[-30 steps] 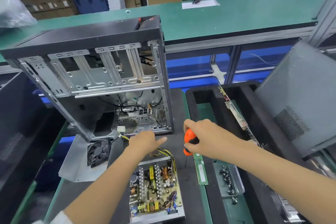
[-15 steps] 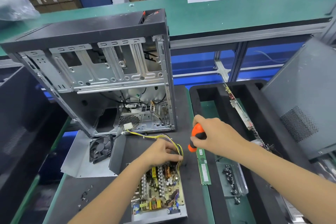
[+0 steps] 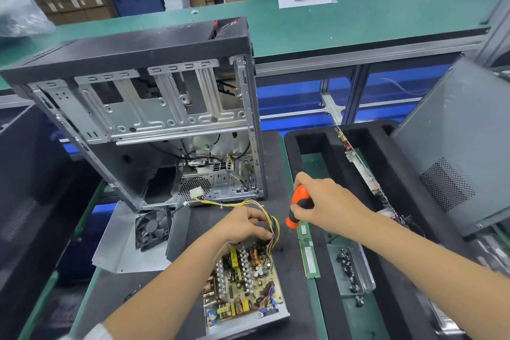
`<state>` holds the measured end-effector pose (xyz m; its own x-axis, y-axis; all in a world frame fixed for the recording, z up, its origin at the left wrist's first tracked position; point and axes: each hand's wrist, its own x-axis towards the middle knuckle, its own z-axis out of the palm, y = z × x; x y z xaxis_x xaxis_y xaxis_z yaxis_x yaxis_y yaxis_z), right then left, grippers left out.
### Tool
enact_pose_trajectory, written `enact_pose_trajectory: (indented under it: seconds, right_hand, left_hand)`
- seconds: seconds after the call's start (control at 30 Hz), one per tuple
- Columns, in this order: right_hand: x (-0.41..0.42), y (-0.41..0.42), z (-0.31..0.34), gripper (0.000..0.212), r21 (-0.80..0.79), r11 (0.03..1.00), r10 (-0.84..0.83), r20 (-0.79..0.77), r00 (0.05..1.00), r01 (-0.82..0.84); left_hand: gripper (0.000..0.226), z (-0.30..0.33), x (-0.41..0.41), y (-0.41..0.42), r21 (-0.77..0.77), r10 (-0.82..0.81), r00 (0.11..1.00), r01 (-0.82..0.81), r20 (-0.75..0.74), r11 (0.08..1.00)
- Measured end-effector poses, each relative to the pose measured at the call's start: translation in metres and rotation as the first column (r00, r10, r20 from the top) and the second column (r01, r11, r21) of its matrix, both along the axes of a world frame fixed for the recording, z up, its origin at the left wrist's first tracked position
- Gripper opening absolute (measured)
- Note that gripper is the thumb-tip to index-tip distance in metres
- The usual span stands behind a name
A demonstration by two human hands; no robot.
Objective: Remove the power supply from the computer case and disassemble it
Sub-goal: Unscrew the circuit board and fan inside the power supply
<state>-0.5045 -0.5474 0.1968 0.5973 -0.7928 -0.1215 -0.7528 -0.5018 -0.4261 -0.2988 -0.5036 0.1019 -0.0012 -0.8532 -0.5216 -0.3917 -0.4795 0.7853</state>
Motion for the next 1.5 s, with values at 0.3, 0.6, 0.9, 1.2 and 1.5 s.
enact_pose_trajectory:
  seconds: [0.3, 0.6, 0.9, 1.2, 1.5]
  right_hand:
    - [0.003, 0.005, 0.0, 0.022, 0.032, 0.999, 0.01, 0.092, 0.996, -0.013]
    - [0.01, 0.014, 0.002, 0.019, 0.031, 0.999, 0.03, 0.246, 0.969, -0.039]
    - [0.011, 0.019, 0.014, 0.017, 0.038, 0.978, 0.195, 0.167, 0.966, -0.204]
    - [0.008, 0.021, 0.023, 0.019, 0.043, 0.941, 0.332, 0.085, 0.939, -0.336]
    - [0.009, 0.015, 0.017, 0.019, 0.075, 0.926, 0.367, 0.053, 0.929, -0.37]
  left_hand:
    - [0.011, -0.001, 0.002, 0.009, -0.163, 0.02, 0.998, -0.029, -0.053, 0.986]
    - [0.015, 0.001, 0.01, 0.03, -0.487, -0.061, 0.958, 0.196, 0.279, 0.851]
    - [0.016, -0.007, 0.008, 0.039, -0.569, 0.048, 0.91, 0.215, 0.411, 0.793]
    - [0.069, 0.05, 0.024, -0.008, -0.032, -0.468, 0.503, 0.705, 0.727, 0.709]
    - [0.045, 0.065, 0.016, -0.077, 0.359, -0.844, 0.318, 0.797, 0.433, 0.485]
